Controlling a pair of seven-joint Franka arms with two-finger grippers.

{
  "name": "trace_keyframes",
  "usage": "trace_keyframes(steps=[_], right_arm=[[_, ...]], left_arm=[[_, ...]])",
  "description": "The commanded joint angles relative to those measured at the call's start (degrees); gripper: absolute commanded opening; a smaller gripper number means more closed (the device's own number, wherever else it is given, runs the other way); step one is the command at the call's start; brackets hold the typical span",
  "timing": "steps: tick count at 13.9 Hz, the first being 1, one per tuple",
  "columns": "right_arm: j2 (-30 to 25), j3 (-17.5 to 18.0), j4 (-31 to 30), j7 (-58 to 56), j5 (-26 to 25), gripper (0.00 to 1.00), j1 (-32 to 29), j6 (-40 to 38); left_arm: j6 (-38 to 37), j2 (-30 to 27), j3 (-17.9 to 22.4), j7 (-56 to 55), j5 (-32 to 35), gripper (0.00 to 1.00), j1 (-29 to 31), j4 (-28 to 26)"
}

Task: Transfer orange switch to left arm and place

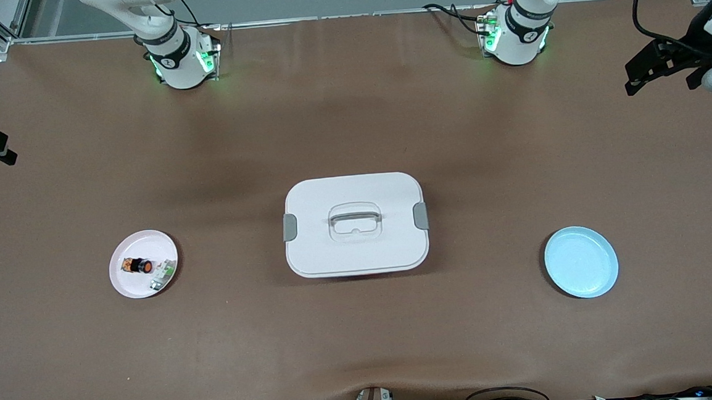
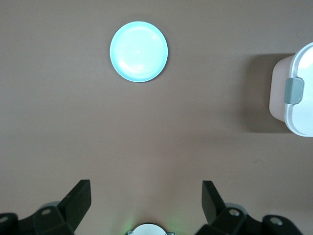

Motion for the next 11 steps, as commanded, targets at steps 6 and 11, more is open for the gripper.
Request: trace_keyframes(steps=[6, 11], right_arm=[[0.54, 0.34, 1.51, 0.16, -0.24, 1.0, -0.43, -0.5], [0.54, 0.34, 1.51, 0.16, -0.16, 1.0, -0.35, -0.5]], left_arm=[[-1.14, 0.46, 0.08, 1.06, 0.65, 1.0, 0.1, 1.01], [-1.23, 0.38, -0.01, 1.06, 0.56, 1.0, -0.08, 1.01]])
